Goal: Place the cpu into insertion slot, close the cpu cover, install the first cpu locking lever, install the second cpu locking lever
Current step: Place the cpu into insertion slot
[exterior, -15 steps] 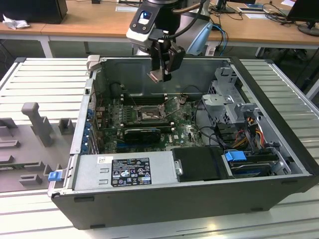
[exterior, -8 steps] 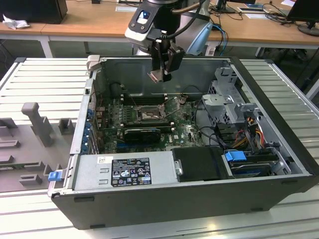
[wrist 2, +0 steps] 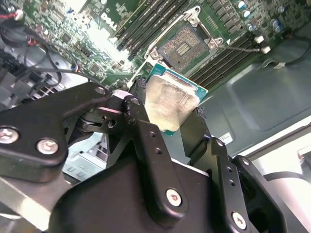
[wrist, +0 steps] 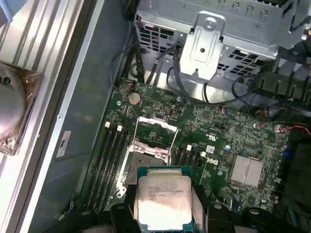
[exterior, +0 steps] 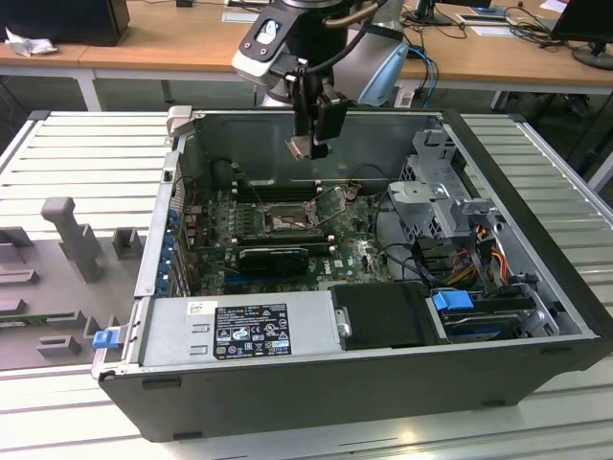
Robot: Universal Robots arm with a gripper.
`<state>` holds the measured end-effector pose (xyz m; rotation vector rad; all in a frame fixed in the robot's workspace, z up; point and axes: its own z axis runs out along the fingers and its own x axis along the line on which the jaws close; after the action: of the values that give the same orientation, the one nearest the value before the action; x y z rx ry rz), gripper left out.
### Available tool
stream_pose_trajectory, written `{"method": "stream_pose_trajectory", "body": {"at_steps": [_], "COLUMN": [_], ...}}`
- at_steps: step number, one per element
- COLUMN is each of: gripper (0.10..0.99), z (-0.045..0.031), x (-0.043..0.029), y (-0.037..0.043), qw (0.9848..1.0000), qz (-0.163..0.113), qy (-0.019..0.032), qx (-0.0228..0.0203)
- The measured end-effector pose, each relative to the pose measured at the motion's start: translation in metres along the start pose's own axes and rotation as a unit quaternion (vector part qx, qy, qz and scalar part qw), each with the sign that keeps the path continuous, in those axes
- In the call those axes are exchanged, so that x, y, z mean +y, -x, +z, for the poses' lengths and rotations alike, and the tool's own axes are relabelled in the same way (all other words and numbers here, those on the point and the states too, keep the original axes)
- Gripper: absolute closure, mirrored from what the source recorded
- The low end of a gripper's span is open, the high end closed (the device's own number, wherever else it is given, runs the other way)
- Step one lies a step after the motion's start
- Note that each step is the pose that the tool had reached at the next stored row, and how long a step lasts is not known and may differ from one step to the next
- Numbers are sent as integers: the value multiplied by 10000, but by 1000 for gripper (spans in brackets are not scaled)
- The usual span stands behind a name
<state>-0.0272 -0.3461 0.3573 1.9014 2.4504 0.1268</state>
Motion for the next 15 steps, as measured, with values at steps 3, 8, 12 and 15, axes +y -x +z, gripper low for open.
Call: {"method": "stream_pose_trajectory", "body": {"at_steps": [3, 8, 12, 15], "gripper": [561, 561, 561, 561], "z": [6, 51, 79, 83], "x": [0, -4, -7, -7], "y": [0, 1, 1, 2], "qw": [9998, 9997, 9996, 9995], "qz": [199, 257, 273, 306], "qy": [4, 4, 3, 4], "qx": [-17, -28, -34, -37]}}
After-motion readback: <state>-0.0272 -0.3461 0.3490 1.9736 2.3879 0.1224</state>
